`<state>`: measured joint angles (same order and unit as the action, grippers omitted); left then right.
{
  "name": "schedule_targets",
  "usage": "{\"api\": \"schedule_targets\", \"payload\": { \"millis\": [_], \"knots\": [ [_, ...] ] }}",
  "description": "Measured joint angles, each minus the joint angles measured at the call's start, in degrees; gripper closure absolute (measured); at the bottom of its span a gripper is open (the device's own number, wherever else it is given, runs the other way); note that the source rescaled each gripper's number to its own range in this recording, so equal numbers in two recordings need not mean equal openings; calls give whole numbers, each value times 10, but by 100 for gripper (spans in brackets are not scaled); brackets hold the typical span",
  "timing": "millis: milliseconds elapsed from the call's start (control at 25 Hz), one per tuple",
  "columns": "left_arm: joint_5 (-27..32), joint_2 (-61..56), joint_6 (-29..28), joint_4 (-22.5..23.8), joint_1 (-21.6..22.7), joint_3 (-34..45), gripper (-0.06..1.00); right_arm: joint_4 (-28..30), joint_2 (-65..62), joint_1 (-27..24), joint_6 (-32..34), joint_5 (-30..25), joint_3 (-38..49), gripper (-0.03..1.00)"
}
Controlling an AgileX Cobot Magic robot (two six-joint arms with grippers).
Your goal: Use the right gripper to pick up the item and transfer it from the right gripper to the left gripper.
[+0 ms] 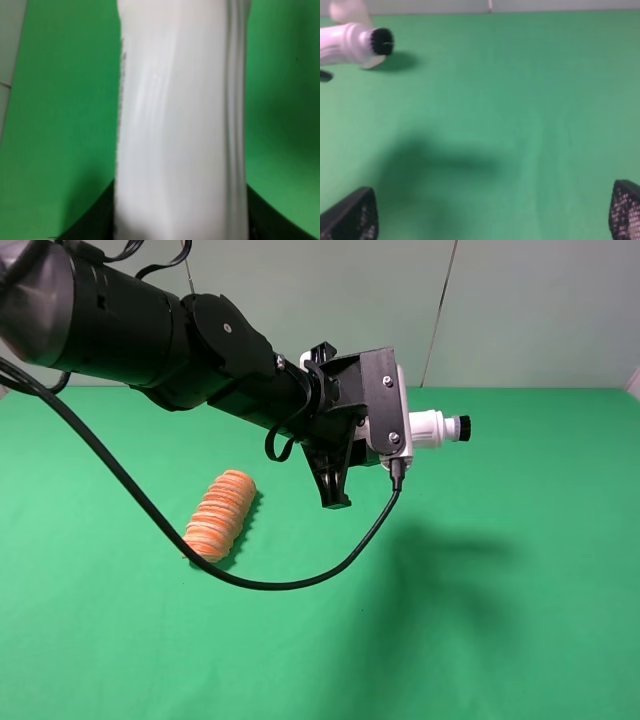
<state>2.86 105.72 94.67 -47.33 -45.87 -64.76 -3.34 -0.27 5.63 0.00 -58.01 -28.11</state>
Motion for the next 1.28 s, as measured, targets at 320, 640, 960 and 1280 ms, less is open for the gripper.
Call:
{"api": "schedule_targets", "payload": {
  "millis": [320, 640, 960, 1280],
  "knots": [
    [-1, 0, -29, 1, 0, 0, 94, 0, 0, -98, 0, 0, 0, -3],
    [-12, 0, -45, 1, 0, 0, 94, 0, 0, -113, 0, 1, 0, -3],
    [-13, 0, -45, 1, 0, 0, 94, 0, 0, -113, 0, 1, 0, -3],
    [7, -26, -118, 20, 20, 1, 94, 0, 0, -113, 0, 1, 0, -3]
  ]
}}
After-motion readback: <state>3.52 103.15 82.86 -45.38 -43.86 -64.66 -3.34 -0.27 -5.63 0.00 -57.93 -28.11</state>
